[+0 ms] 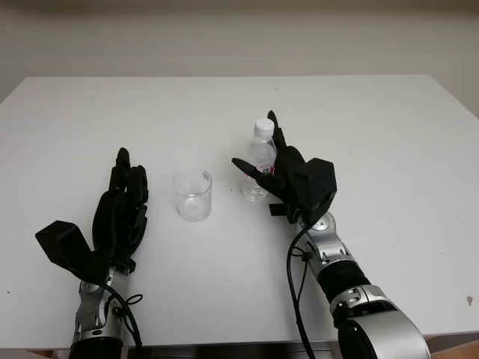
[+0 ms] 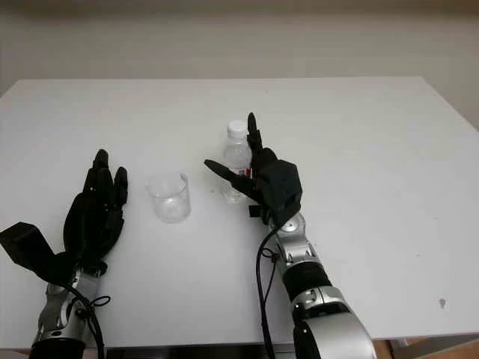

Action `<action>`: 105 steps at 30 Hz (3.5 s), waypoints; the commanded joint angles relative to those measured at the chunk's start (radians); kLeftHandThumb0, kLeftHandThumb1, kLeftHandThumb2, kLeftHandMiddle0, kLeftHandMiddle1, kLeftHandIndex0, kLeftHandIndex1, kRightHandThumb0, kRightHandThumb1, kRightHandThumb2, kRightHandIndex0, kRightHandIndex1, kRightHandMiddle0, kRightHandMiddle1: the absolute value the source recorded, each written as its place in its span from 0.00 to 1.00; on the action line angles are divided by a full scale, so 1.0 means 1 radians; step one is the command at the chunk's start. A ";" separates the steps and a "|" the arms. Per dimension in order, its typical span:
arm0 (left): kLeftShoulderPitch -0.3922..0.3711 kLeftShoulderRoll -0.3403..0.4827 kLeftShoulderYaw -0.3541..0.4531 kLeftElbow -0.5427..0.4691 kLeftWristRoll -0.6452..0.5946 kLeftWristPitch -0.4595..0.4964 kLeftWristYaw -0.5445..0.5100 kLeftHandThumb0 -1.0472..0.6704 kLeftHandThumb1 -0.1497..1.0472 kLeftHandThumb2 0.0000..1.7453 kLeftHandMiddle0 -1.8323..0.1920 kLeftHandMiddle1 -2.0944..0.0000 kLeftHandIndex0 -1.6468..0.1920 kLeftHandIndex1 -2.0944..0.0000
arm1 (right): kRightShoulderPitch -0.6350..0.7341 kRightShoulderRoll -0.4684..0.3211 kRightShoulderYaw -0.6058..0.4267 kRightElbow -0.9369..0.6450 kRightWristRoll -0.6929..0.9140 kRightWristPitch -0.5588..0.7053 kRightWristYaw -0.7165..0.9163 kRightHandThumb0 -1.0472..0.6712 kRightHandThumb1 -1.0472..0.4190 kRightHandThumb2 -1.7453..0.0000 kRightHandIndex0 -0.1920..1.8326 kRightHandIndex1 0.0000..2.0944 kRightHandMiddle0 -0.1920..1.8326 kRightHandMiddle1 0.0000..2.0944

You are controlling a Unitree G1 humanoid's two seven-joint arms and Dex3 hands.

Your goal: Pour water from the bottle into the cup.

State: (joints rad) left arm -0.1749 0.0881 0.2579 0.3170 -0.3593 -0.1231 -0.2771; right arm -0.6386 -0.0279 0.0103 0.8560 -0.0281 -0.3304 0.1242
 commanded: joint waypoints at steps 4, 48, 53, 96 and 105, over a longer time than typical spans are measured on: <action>0.046 -0.021 -0.009 0.030 0.008 0.012 0.005 0.17 1.00 0.26 0.99 0.98 1.00 0.98 | -0.040 0.022 -0.034 0.050 0.061 -0.024 0.060 0.07 0.12 0.98 0.00 0.00 0.00 0.00; 0.045 -0.033 -0.013 0.032 0.021 -0.004 0.027 0.18 1.00 0.26 0.99 0.97 0.99 0.98 | -0.118 -0.001 0.015 0.151 -0.077 -0.073 -0.072 0.41 0.00 0.80 0.86 1.00 0.74 1.00; 0.044 -0.029 -0.011 0.035 0.018 -0.002 0.022 0.18 1.00 0.26 0.99 0.97 0.99 0.97 | -0.151 -0.011 0.012 0.176 -0.091 -0.106 -0.122 0.42 0.00 0.81 0.86 1.00 0.77 1.00; 0.053 -0.045 -0.017 0.032 0.025 -0.010 0.034 0.17 1.00 0.26 0.99 0.97 0.99 0.97 | -0.545 -0.177 0.592 0.427 -0.837 -0.039 -0.704 0.37 0.00 0.93 0.75 1.00 0.48 1.00; 0.054 -0.052 -0.022 0.036 0.034 -0.019 0.040 0.16 1.00 0.26 0.99 0.97 0.99 0.97 | -0.580 -0.203 0.726 0.442 -0.976 -0.027 -0.891 0.36 0.00 0.94 0.73 1.00 0.49 1.00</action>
State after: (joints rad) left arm -0.1678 0.0558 0.2435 0.3092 -0.3368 -0.1513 -0.2415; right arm -1.1670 -0.2168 0.7202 1.2978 -0.9908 -0.3618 -0.7374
